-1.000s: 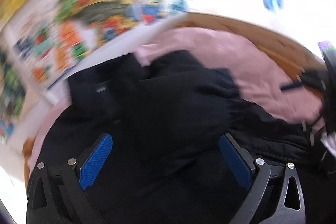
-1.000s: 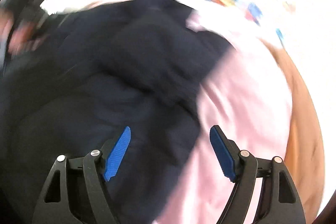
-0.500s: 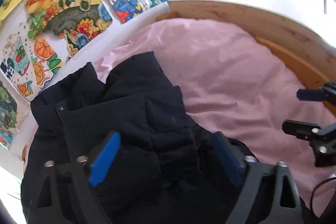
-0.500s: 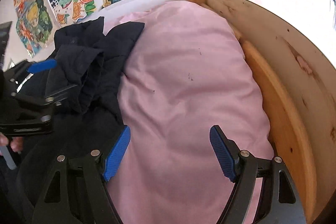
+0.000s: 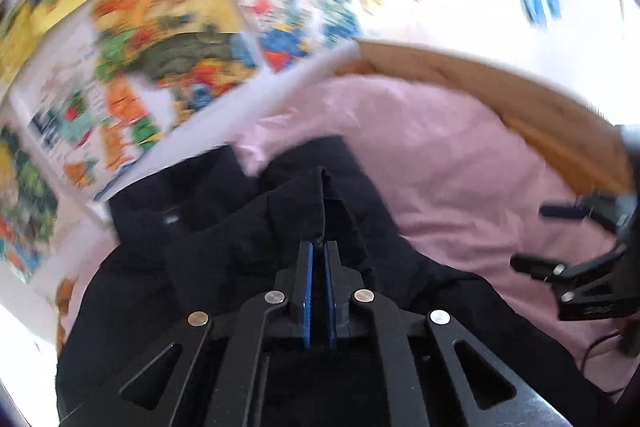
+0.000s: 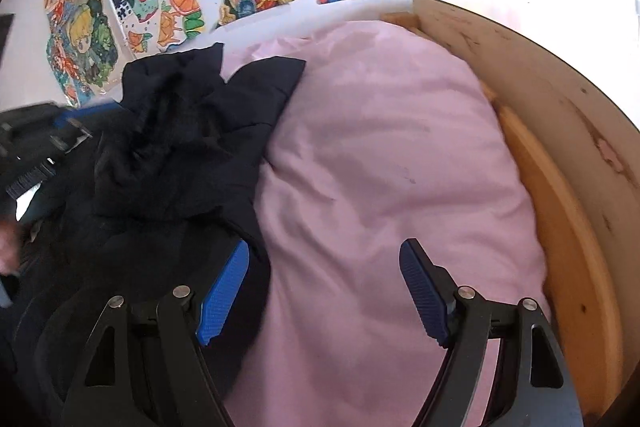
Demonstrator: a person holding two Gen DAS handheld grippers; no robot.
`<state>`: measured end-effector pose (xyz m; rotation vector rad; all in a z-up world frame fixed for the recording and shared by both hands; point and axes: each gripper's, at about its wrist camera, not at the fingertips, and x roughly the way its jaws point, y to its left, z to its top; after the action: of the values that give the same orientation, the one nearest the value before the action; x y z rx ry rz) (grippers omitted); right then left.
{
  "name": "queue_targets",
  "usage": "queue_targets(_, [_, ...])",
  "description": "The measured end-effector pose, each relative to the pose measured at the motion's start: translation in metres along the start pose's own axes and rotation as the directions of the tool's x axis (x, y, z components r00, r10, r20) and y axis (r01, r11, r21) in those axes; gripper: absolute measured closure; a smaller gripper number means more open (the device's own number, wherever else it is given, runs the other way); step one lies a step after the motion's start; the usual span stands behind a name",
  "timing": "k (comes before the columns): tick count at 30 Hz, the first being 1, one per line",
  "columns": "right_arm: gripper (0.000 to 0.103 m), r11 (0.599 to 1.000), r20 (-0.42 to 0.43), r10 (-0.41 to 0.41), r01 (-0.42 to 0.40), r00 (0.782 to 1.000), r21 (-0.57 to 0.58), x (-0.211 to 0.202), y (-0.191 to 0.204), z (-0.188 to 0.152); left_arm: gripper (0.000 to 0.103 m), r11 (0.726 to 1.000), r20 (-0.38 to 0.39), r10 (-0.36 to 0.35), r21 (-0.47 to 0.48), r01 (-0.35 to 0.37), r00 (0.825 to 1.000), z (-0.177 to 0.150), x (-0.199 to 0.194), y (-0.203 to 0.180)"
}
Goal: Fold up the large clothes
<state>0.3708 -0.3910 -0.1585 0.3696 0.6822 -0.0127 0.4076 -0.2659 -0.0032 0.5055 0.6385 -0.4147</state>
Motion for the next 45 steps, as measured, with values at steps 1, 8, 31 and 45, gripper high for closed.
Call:
queue_targets(1, [0.03, 1.0, 0.004, 0.003, -0.003, 1.0, -0.013, 0.002, 0.005, 0.003, 0.097, 0.999, 0.015, 0.001, -0.049, -0.001, 1.0, 0.0, -0.012, 0.022])
queue_targets(8, [0.03, 0.988, 0.03, -0.005, 0.01, 1.0, -0.156, 0.022, 0.053, 0.031, 0.098, 0.958, 0.027, 0.157, -0.246, -0.146, 0.987, -0.033, -0.056, 0.156])
queue_targets(31, [0.029, 0.848, 0.035, -0.069, 0.077, 0.997, -0.524, 0.079, 0.171, 0.021, 0.038, 0.778, -0.09, 0.029, -0.623, -0.079, 0.995, -0.198, -0.018, 0.307])
queue_targets(45, [0.011, 0.864, -0.037, -0.114, 0.081, 0.993, -0.497, 0.107, 0.15, -0.001, 0.033, 0.908, -0.375, 0.043, -0.372, -0.192, 0.926, -0.186, 0.096, 0.241])
